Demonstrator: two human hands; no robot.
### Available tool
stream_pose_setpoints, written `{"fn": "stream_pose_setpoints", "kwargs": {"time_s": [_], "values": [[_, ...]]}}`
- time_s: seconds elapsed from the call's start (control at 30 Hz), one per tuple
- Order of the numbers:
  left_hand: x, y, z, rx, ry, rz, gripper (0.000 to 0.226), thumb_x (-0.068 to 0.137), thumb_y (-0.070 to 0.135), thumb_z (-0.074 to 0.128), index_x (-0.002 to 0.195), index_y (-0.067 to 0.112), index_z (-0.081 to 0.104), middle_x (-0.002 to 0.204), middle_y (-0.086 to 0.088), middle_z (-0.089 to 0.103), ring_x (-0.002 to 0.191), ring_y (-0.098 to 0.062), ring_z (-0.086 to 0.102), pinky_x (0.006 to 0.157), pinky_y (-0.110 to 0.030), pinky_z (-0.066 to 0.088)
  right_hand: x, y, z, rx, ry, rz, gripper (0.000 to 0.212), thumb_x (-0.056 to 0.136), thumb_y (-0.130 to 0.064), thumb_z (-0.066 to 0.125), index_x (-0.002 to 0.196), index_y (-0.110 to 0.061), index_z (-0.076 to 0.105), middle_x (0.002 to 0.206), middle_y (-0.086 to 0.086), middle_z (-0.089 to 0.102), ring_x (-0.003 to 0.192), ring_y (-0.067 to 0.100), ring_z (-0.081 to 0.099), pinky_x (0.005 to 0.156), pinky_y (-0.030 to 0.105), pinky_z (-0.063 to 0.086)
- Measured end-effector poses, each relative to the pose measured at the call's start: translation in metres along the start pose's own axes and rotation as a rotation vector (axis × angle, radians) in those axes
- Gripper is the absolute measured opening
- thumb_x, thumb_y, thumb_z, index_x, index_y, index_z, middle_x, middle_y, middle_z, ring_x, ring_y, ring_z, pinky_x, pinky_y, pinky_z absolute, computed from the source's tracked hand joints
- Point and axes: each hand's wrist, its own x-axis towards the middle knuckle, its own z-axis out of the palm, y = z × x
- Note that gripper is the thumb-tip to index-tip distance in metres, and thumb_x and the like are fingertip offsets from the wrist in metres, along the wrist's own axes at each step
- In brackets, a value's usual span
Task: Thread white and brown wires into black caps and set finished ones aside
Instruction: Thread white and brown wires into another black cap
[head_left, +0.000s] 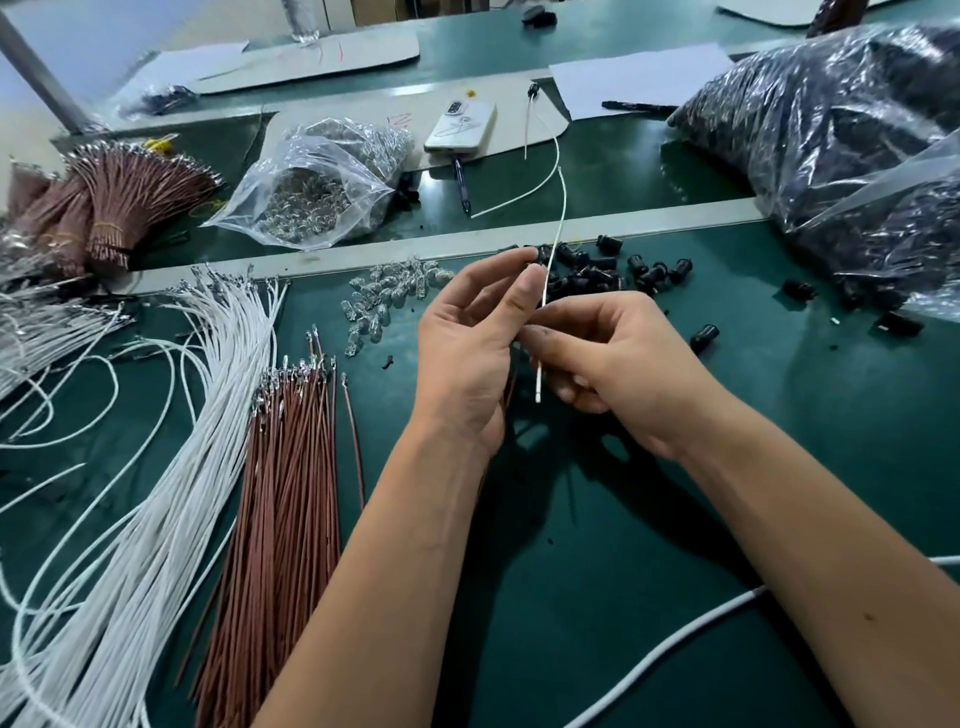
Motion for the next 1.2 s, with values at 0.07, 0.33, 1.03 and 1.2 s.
{"fn": "stream_pose_setpoints", "kwargs": {"time_s": [0.07,0.33,1.03,1.2], "values": [[-0.001,-0.001,0.001,-0.014,-0.01,-0.032,0.023,0.07,0.021,0.076,0.091,0.015,0.071,0.083,-0.001,0.07,0.085,-0.032,0.058,0.063,-0.039,0.051,0.0,0.001,0.001,-0.048,0.013,-0.025,0.011,0.095,-0.019,0.075,0.092,-0.01,0.079,0.059,0.007,0.054,0.045,0.01,0.044,0.039,0.017,0.03],[0.0,0.002,-0.002,0.075,-0.008,-0.018,0.016,0.078,0.011,0.077,0.091,0.012,0.069,0.086,-0.005,0.075,0.074,-0.02,0.068,0.072,-0.036,0.058,0.0,0.0,-0.003,-0.078,0.081,-0.079,0.017,0.096,-0.019,0.074,0.087,-0.005,0.077,0.054,0.005,0.051,0.043,0.011,0.043,0.039,0.017,0.03],[0.006,0.005,-0.021,0.3,-0.133,0.125,0.023,0.076,-0.007,0.079,0.086,0.013,0.075,0.085,-0.011,0.076,0.072,-0.022,0.071,0.076,-0.034,0.06,0.0,-0.015,-0.018,-0.131,0.469,-0.546,0.019,0.091,0.001,0.075,0.109,-0.003,0.069,0.086,0.016,0.07,0.076,0.024,0.076,0.063,0.03,0.062],[0.006,0.005,-0.021,0.335,-0.163,0.143,0.025,0.074,-0.012,0.079,0.089,0.008,0.073,0.087,-0.008,0.077,0.075,-0.018,0.071,0.077,-0.031,0.059,-0.003,-0.016,-0.017,-0.216,0.518,-0.6,0.02,0.091,-0.001,0.075,0.11,-0.003,0.071,0.087,0.011,0.07,0.077,0.023,0.075,0.063,0.031,0.063]]}}
